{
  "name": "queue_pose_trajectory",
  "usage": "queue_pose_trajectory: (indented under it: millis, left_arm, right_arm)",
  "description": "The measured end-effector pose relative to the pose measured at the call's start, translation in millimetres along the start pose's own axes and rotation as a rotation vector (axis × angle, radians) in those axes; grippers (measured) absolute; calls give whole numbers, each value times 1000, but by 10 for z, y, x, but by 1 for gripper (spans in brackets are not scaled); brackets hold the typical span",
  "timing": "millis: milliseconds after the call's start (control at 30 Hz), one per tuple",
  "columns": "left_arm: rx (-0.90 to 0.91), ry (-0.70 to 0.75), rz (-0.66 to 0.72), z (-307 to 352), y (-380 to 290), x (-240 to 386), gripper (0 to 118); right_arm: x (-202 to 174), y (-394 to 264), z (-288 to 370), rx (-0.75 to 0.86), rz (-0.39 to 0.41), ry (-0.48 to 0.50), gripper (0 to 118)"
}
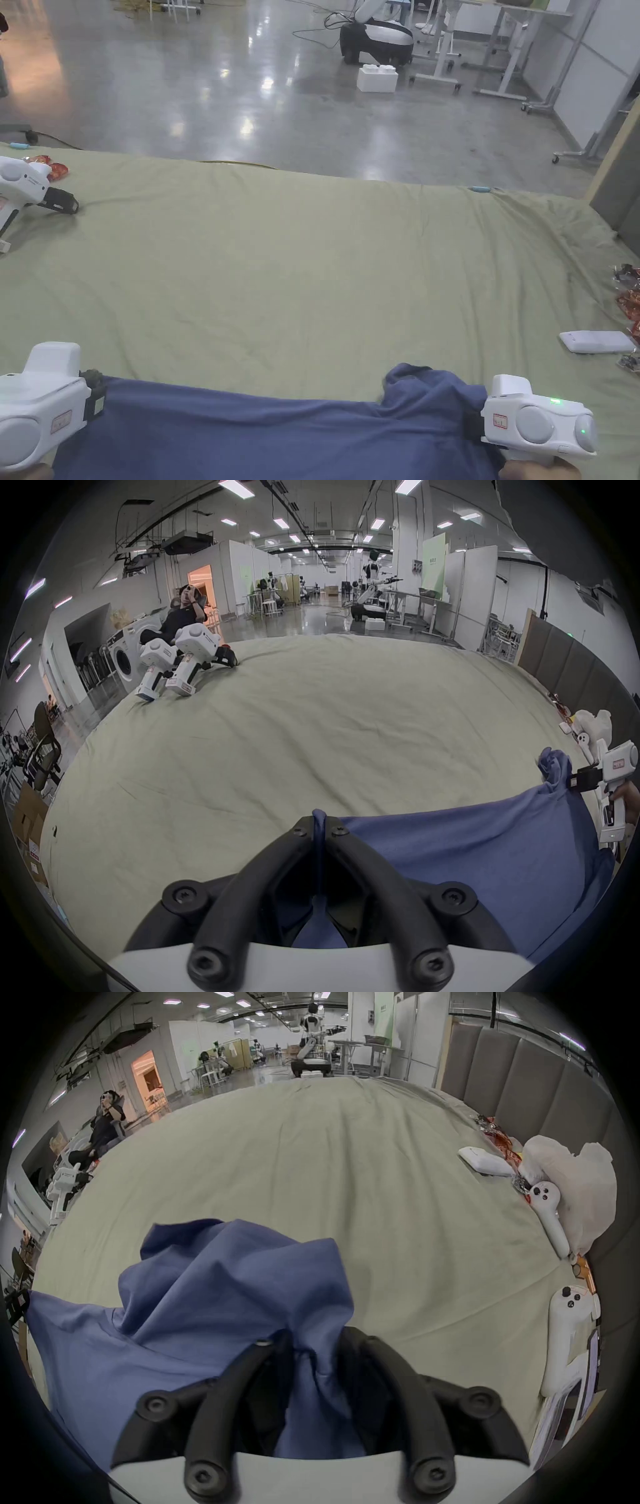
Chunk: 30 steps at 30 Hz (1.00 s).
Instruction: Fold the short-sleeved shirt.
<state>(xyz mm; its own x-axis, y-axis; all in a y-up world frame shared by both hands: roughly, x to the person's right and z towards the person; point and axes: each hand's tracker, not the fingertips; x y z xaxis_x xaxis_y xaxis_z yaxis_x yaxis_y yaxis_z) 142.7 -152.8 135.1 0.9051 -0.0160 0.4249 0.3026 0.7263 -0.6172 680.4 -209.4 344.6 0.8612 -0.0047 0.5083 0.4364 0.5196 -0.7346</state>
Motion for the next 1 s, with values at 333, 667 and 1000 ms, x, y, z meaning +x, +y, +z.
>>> queue_pose_trajectory:
  millis: [333,667,1000]
  left_arm:
    - [106,-13,25,499,161,46,1]
    - [337,-16,18,1429,948,52,1]
    - [470,-4,2,1906,2119,-22,1]
  right_arm:
    - [-79,9,689,236,80,-14,4]
    - [-104,470,2119,542,80,-4,4]
    - [-164,1304,3078,744,85,-35,4]
